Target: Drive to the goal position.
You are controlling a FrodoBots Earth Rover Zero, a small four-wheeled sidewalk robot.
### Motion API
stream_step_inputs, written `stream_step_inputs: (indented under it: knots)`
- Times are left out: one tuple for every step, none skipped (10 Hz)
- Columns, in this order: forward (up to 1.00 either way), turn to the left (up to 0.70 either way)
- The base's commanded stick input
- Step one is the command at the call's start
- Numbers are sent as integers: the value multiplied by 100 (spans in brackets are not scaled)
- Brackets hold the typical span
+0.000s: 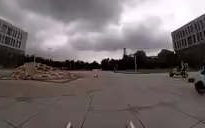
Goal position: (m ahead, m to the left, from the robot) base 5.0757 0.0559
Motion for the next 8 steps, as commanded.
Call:
stream_step_inputs:
  knots:
    - [50, 1]
    - [50, 1]
    - [50, 1]
    - [50, 1]
    - [50, 1]
    - [25, 1]
    - [50, 1]
    - [50, 1]
